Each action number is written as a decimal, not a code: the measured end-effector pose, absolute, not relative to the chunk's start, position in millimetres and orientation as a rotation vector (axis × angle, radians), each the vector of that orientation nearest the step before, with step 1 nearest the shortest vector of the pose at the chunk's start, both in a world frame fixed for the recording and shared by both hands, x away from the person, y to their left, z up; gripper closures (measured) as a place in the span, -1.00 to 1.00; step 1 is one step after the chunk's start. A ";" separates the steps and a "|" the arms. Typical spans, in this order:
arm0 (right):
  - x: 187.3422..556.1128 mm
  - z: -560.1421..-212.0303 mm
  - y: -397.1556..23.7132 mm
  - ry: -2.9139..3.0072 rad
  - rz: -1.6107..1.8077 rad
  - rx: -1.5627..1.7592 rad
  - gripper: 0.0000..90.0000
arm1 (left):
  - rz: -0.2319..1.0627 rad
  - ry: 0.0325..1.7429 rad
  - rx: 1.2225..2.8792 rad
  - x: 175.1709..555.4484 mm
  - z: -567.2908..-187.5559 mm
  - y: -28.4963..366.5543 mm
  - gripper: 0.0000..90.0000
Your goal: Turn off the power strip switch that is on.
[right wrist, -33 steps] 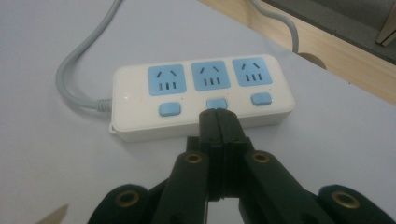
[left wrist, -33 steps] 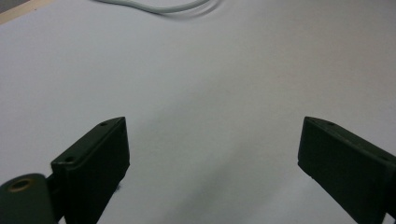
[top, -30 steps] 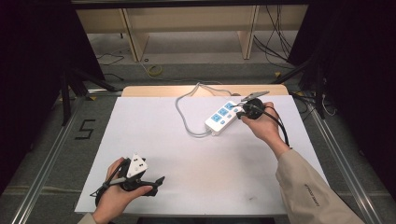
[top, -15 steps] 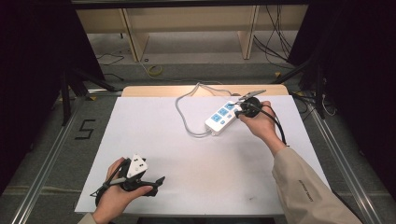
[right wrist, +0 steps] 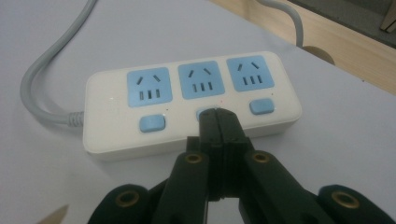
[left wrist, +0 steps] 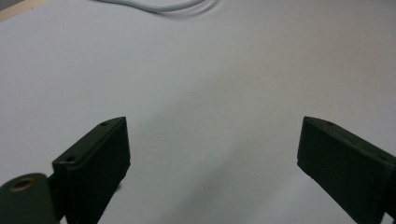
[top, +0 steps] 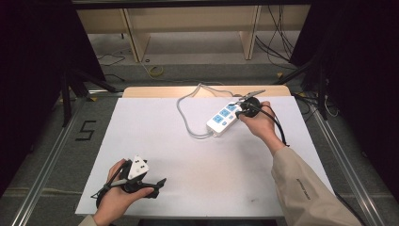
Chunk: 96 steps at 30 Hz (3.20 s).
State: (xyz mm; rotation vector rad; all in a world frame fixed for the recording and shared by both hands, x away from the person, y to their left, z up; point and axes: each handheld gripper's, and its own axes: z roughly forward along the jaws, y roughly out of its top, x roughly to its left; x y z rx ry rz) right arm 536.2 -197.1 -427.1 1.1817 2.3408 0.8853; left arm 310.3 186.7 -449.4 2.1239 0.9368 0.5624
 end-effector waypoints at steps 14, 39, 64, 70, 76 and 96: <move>548.9 -437.3 -190.0 2.345 0.874 1.201 1.00 | 0.564 0.929 2.128 310.2 -449.4 186.7 -0.80; 562.7 -446.5 -176.9 2.343 0.864 1.214 1.00 | 0.557 0.924 2.130 310.0 -449.5 186.5 -0.79; 569.6 -450.4 -174.6 2.370 0.799 1.224 1.00 | 0.558 0.923 2.127 309.9 -449.4 186.3 -0.79; 570.6 -449.9 -172.1 2.370 0.778 1.222 1.00 | 0.557 0.923 2.128 310.0 -449.4 186.4 -0.79; 571.4 -449.4 -172.1 2.376 0.775 1.227 1.00 | 0.555 0.923 2.129 309.9 -449.4 186.0 -0.79; 574.0 -448.5 -168.9 2.381 0.744 1.229 1.00 | 0.554 0.923 2.129 310.2 -449.7 185.9 -0.79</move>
